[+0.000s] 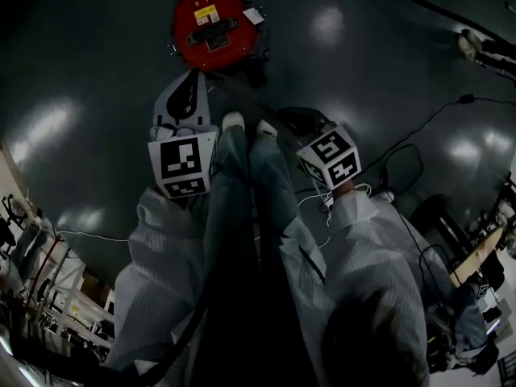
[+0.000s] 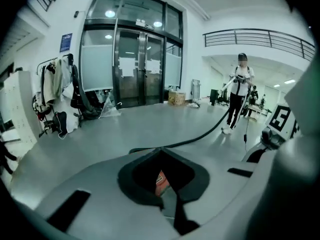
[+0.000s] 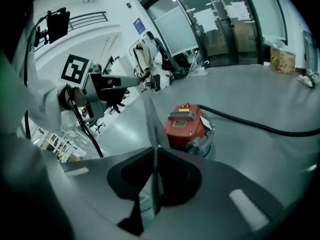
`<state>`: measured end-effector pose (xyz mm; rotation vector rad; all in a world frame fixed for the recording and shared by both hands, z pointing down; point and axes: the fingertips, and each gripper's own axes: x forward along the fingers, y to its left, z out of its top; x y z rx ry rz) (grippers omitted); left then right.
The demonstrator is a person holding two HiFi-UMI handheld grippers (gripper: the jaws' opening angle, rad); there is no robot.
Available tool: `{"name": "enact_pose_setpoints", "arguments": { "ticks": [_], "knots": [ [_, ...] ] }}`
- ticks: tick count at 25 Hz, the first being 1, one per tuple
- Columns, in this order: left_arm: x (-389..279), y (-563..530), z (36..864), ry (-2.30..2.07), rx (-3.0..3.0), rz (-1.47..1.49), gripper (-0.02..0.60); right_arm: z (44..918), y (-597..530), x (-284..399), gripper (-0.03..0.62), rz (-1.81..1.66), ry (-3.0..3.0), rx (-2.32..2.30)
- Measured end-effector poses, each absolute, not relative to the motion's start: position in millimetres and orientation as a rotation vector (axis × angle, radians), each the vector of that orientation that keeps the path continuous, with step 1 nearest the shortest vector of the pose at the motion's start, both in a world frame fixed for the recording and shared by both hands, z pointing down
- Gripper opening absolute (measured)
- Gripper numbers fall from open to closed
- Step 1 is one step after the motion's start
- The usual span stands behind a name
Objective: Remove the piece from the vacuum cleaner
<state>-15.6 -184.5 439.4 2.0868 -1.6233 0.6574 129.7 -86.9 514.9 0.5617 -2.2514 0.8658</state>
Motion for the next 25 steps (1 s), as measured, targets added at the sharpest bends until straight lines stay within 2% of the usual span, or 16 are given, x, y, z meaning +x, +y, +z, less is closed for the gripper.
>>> {"name": "enact_pose_setpoints", "arguments": {
  "ticks": [7,13,18,25],
  "knots": [
    [-22,-143,264,-1.738,2.091,0.576,0.005,315,-99,101,0.023,0.767,-2.43,0.785],
    [5,-118,152,-1.846,2.18,0.506,0.005,185,-99,120,0.023,0.671,-2.609,0.891],
    [11,-106,105,-1.923,2.167,0.42,0.005,124,-95,125,0.021,0.601,-2.685,0.952],
    [28,-115,83,-1.908,2.25,0.418,0.005,99,-95,127,0.021,0.529,-2.713,0.976]
  ]
}}
